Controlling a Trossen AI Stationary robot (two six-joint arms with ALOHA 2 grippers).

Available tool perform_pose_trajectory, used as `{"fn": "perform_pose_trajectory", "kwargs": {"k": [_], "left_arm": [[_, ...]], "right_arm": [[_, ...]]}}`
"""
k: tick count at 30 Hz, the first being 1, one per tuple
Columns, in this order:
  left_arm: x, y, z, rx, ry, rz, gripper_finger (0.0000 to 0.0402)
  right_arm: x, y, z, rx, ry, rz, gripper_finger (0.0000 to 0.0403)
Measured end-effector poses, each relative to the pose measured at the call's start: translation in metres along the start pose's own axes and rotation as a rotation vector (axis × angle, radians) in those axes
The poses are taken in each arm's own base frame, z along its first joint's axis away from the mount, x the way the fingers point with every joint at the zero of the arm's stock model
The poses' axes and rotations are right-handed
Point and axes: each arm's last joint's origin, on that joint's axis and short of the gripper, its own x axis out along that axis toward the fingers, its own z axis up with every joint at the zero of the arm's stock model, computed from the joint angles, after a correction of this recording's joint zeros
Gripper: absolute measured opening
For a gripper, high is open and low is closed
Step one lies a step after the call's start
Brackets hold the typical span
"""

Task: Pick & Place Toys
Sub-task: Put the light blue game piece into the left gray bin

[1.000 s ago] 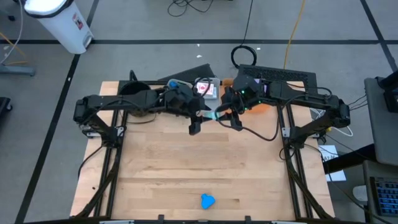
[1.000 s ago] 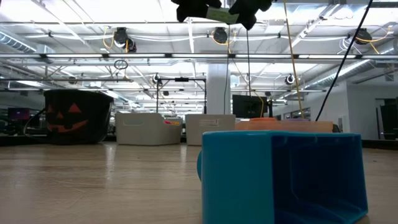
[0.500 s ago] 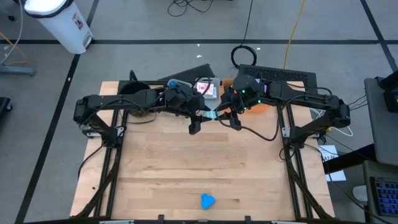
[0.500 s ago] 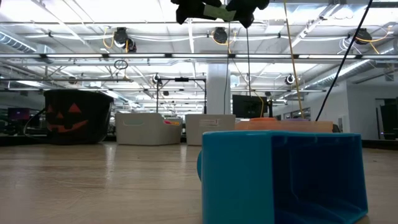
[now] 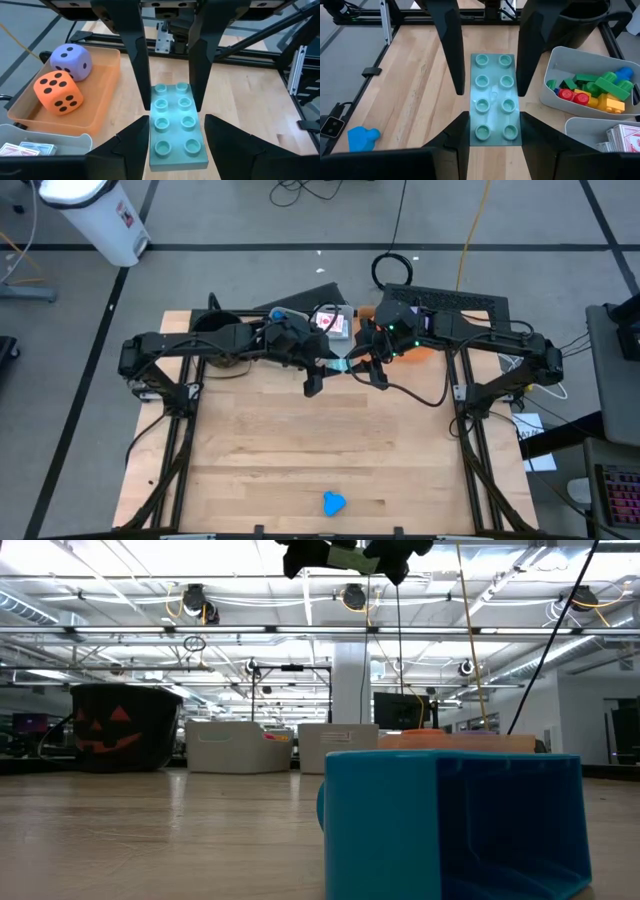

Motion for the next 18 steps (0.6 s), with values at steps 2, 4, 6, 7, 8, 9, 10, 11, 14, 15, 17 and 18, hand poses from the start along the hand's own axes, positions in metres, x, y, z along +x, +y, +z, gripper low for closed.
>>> {"fn": "perform_pose_trajectory", "kwargs": {"k": [2, 4, 6, 7, 8, 9, 10, 11, 14, 15, 17, 18], "left_arm": [[0.0000, 0.0000, 0.0000, 0.000, 0.000, 0.000, 0.0185], [0.0000, 0.0000, 0.0000, 0.000, 0.000, 0.000, 0.0165], [0.0000, 0.0002, 0.0000, 0.001, 0.000, 0.003, 0.0146], [0.0000, 0.0002, 0.0000, 0.002, 0.000, 0.003, 0.0139], [0.0000, 0.0002, 0.0000, 0.002, 0.000, 0.002, 0.0137], [0.0000, 0.0002, 0.0000, 0.003, 0.000, 0.002, 0.0137], [0.0000, 0.0002, 0.0000, 0.003, 0.000, 0.001, 0.0137], [0.0000, 0.0001, 0.0000, 0.003, 0.000, 0.000, 0.0137], [0.0000, 0.0001, 0.0000, 0.013, 0.000, 0.000, 0.0138], [0.0000, 0.0001, 0.0001, 0.017, -0.001, 0.000, 0.0140], [-0.0002, 0.0001, 0.0002, 0.024, -0.002, 0.001, 0.0140], [-0.0001, -0.0003, 0.0002, 0.028, -0.002, 0.001, 0.0139]], "right_arm": [[0.0000, 0.0000, 0.0000, 0.000, 0.000, 0.000, 0.0123], [0.0000, 0.0000, 0.0000, 0.003, 0.001, -0.001, 0.0123], [0.0000, 0.0000, -0.0001, 0.008, 0.001, -0.002, 0.0123], [0.0000, -0.0001, -0.0001, 0.009, 0.001, -0.001, 0.0123], [0.0000, -0.0001, -0.0001, 0.011, 0.001, -0.001, 0.0123], [0.0000, -0.0001, -0.0001, 0.013, 0.001, 0.000, 0.0123], [0.0000, -0.0001, -0.0001, 0.014, 0.001, 0.000, 0.0123], [0.0000, -0.0001, -0.0001, 0.015, 0.001, 0.000, 0.0123], [0.0000, -0.0001, -0.0001, 0.015, 0.001, 0.000, 0.0123], [0.0000, -0.0002, 0.0000, 0.014, 0.000, -0.002, 0.0125], [0.0000, -0.0002, 0.0004, 0.013, -0.004, -0.003, 0.0132], [0.0000, -0.0003, 0.0007, 0.013, -0.007, -0.004, 0.0139]]}}
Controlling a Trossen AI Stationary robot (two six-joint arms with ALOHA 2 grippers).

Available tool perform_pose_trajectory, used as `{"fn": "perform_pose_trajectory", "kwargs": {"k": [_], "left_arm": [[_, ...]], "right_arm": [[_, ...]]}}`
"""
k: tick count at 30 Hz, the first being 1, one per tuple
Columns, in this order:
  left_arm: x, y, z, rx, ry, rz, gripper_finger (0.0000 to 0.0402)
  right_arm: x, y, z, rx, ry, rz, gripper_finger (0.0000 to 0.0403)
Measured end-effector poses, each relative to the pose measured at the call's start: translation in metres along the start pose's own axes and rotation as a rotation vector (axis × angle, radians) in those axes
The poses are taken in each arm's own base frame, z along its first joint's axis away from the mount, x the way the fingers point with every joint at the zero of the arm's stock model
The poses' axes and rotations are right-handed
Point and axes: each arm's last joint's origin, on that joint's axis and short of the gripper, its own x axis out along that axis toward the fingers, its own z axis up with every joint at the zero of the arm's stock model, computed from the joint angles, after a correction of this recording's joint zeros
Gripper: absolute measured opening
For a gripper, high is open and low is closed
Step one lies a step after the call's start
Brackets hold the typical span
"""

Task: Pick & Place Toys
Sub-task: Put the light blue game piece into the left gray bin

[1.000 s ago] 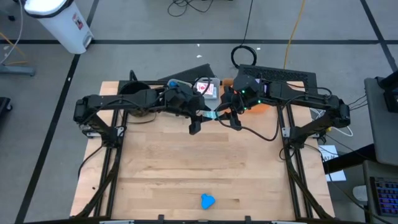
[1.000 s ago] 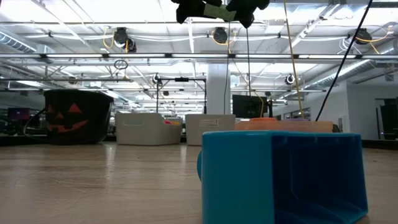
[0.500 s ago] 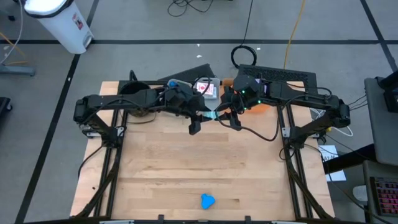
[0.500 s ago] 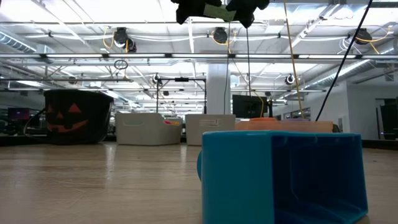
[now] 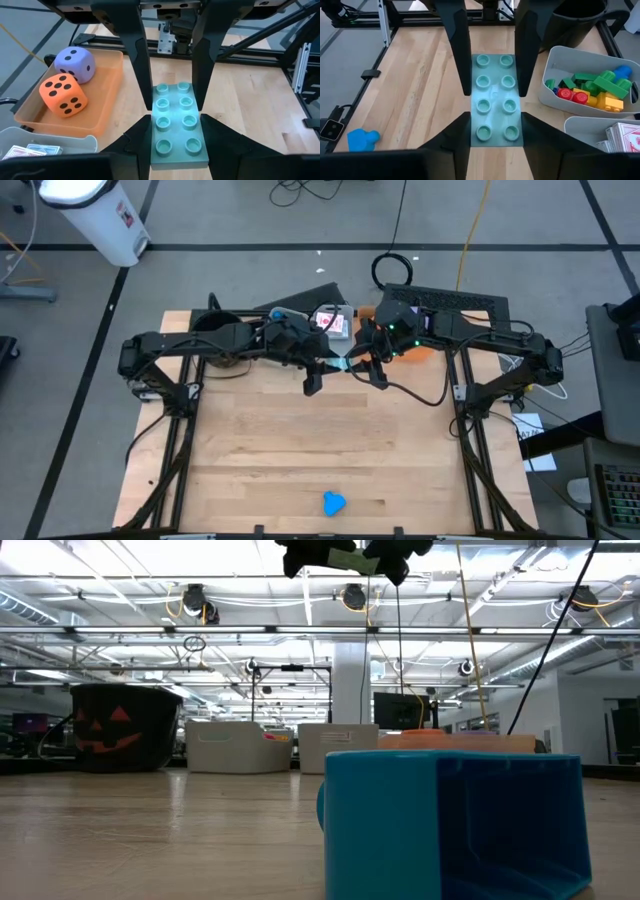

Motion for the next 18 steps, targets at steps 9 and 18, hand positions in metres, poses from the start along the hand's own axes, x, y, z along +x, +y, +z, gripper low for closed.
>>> {"fn": "perform_pose_trajectory", "kwargs": {"k": [9, 18], "left_arm": [[0.000, -0.001, 0.000, -0.005, -0.003, -0.007, 0.0139], [-0.004, 0.008, -0.003, -0.033, 0.036, 0.018, 0.0139]], "right_arm": [[-0.001, -0.003, -0.001, 0.043, 0.006, -0.003, 0.0203], [-0.022, -0.007, -0.004, 0.028, 0.021, -0.096, 0.0225]]}}
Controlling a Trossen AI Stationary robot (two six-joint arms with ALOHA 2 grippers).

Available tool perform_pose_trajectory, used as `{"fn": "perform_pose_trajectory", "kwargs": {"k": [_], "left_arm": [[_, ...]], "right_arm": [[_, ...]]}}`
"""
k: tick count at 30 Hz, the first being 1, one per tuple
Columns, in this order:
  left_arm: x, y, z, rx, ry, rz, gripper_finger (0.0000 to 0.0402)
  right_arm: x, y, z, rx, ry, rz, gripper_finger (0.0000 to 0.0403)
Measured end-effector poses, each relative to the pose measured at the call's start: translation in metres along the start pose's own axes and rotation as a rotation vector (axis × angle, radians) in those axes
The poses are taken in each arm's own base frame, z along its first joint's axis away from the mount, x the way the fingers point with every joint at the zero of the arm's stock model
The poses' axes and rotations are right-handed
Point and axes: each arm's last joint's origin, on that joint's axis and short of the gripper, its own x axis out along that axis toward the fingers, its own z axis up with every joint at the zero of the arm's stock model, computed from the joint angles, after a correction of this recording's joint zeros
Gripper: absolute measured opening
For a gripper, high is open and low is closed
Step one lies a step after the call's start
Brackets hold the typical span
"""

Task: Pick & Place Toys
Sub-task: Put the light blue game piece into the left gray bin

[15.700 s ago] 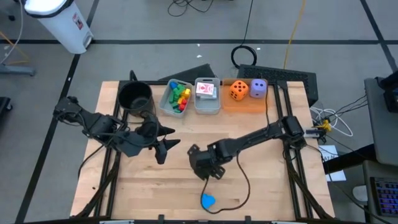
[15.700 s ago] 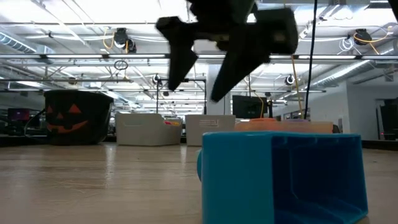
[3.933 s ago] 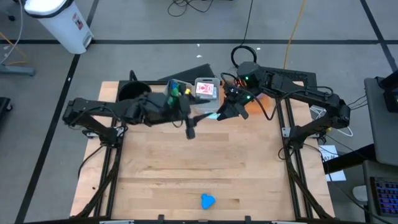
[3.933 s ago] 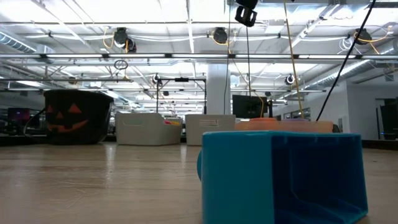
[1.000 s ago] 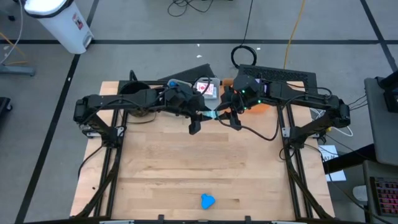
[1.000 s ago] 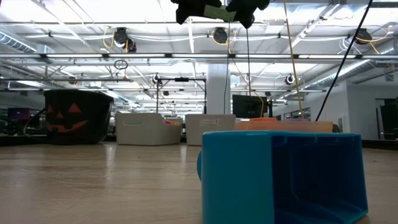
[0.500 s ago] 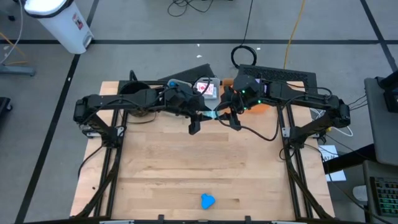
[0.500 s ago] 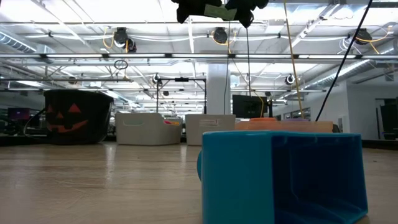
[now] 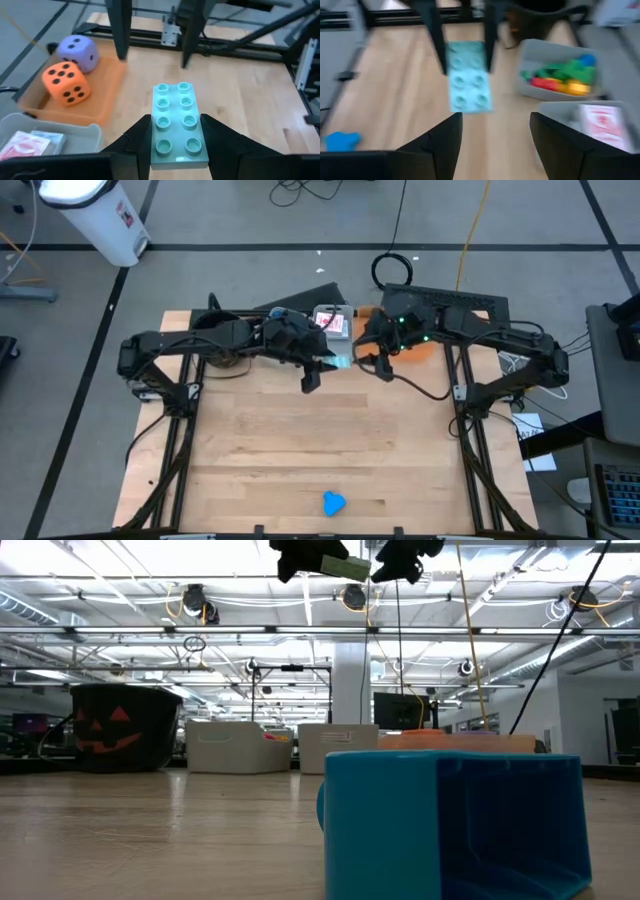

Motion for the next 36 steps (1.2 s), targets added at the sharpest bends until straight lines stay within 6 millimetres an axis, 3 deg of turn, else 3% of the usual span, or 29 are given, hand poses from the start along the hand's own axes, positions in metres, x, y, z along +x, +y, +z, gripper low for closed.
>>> {"fn": "perform_pose_trajectory", "kwargs": {"k": [7, 11, 15, 19, 29, 36], "left_arm": [[-0.026, 0.026, 0.004, -0.097, -0.022, 0.159, 0.0139], [-0.045, 0.041, 0.002, -0.135, -0.009, 0.281, 0.0139], [-0.052, 0.055, -0.012, -0.190, 0.044, 0.392, 0.0139], [-0.049, 0.062, -0.032, -0.241, 0.018, 0.435, 0.0139], [-0.021, 0.063, -0.103, -0.384, 0.001, 0.561, 0.0139], [-0.010, 0.063, -0.136, -0.504, -0.035, 0.738, 0.0139]], "right_arm": [[-0.032, -0.011, -0.001, 0.021, -0.037, -0.217, 0.0226], [-0.043, -0.015, -0.001, 0.040, -0.061, -0.248, 0.0226], [-0.045, -0.015, -0.001, 0.071, -0.071, -0.253, 0.0226], [-0.045, -0.015, -0.002, 0.140, -0.077, -0.249, 0.0226], [-0.043, -0.015, -0.007, 0.193, -0.035, -0.244, 0.0223], [-0.011, -0.015, -0.031, 0.300, -0.045, -0.221, 0.0220]]}}
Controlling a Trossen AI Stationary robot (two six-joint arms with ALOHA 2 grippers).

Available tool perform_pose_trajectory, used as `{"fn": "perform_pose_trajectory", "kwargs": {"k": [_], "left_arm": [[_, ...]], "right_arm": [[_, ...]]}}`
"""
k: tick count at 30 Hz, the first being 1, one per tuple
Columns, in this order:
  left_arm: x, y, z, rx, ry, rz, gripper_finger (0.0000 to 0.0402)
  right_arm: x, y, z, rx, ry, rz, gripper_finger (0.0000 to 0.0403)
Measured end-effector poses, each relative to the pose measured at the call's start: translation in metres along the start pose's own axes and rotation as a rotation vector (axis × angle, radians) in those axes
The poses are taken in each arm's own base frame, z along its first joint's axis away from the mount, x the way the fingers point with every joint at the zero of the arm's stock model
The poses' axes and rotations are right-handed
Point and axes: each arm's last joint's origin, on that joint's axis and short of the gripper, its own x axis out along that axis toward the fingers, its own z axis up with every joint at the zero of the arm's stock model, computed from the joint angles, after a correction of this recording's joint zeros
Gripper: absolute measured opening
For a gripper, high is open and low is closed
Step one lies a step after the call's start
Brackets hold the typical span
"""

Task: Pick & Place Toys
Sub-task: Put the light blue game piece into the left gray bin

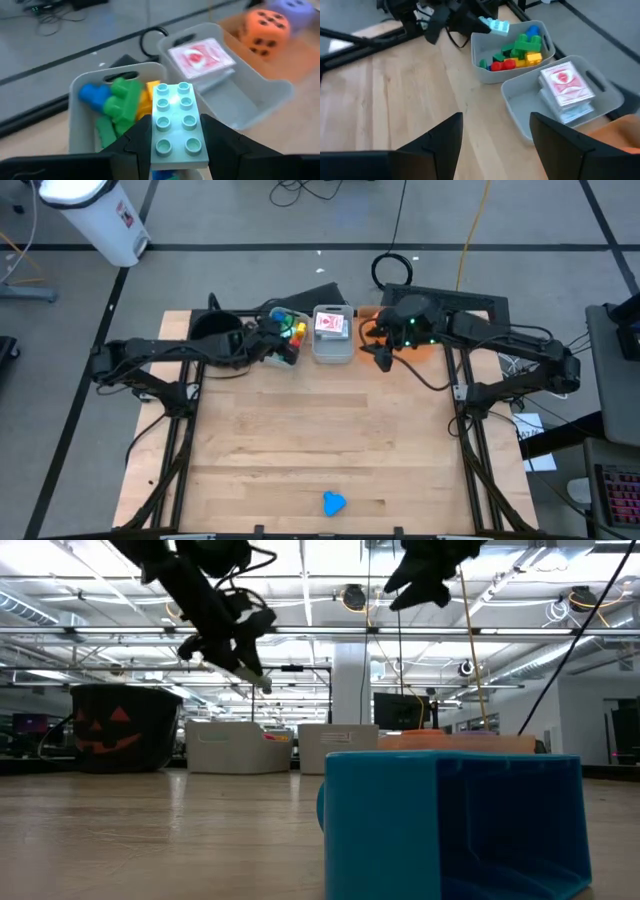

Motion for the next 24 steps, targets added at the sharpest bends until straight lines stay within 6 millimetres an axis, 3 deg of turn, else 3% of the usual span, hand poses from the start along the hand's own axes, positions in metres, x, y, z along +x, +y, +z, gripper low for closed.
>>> {"fn": "perform_pose_trajectory", "kwargs": {"k": [5, 10, 24], "left_arm": [[0.006, 0.006, -0.014, -0.077, -0.032, 0.068, 0.0139], [0.011, 0.011, -0.028, -0.086, -0.028, 0.080, 0.0139], [0.048, 0.006, -0.054, -0.091, 0.031, 0.050, 0.0139]], "right_arm": [[0.024, 0.003, -0.026, 0.043, 0.030, 0.022, 0.0221], [0.034, 0.011, -0.038, 0.021, 0.022, 0.054, 0.0221], [0.035, 0.016, -0.032, 0.029, -0.075, 0.014, 0.0221]]}}
